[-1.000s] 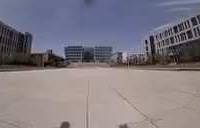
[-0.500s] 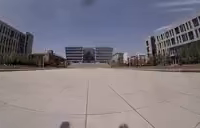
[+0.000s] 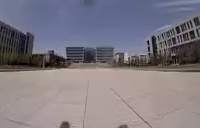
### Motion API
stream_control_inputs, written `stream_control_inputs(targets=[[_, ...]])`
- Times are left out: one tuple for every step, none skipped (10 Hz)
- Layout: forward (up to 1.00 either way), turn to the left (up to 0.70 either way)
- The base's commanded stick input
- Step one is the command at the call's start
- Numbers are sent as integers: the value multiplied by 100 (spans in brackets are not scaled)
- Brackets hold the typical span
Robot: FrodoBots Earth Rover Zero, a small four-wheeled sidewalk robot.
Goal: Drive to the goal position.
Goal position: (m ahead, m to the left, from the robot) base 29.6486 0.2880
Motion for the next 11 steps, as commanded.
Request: stream_control_inputs(targets=[[70,0],[70,0],[70,0],[70,0],[70,0],[70,0],[70,0],[70,0],[70,0],[70,0],[70,0]])
